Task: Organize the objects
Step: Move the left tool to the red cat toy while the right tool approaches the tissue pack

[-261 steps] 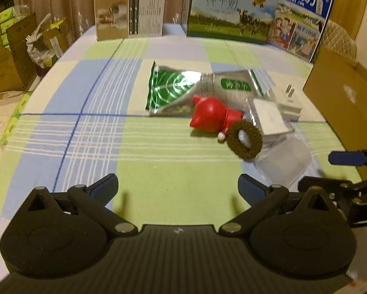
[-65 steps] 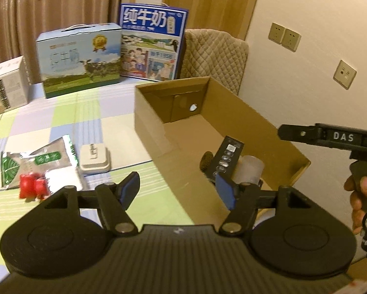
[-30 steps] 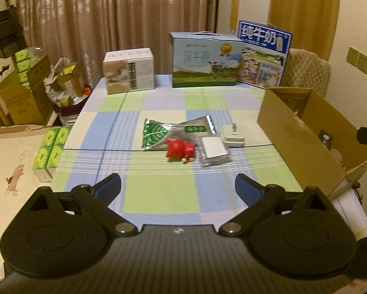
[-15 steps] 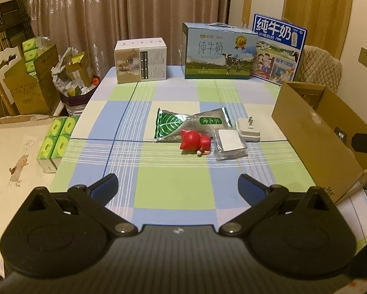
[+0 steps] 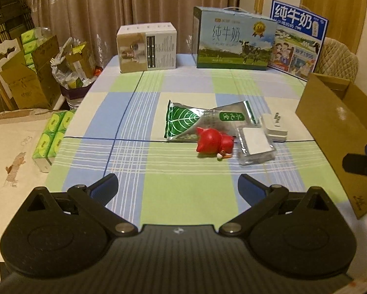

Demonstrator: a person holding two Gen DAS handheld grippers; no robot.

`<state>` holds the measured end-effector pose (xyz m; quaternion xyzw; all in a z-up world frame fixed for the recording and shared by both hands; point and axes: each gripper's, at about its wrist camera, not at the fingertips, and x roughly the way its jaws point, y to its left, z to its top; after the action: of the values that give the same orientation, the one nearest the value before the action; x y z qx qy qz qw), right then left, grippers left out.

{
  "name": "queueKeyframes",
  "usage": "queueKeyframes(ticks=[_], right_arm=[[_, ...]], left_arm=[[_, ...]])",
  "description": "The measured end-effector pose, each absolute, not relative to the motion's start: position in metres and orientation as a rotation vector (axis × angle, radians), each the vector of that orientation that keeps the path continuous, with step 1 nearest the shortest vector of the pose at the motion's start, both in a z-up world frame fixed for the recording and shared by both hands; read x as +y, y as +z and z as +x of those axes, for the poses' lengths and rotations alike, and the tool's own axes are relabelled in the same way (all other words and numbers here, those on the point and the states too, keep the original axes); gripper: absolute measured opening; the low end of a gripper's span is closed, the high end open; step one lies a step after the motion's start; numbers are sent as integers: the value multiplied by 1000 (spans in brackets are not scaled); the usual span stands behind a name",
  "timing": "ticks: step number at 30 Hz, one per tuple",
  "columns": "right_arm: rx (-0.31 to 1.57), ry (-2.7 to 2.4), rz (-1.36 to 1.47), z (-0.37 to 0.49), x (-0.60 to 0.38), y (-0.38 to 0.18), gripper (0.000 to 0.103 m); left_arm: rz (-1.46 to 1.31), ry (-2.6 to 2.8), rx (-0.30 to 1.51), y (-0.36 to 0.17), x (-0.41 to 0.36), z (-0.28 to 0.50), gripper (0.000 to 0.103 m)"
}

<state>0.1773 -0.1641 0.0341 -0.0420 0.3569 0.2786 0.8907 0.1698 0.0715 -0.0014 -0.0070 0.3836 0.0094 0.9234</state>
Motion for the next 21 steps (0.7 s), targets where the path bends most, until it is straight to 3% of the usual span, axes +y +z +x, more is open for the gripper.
queueKeyframes(ticks=[21], right_arm=[[801,647,-185,259,-85,-67,85]], left_arm=[[-32,-27,807,-73,91,262,102]])
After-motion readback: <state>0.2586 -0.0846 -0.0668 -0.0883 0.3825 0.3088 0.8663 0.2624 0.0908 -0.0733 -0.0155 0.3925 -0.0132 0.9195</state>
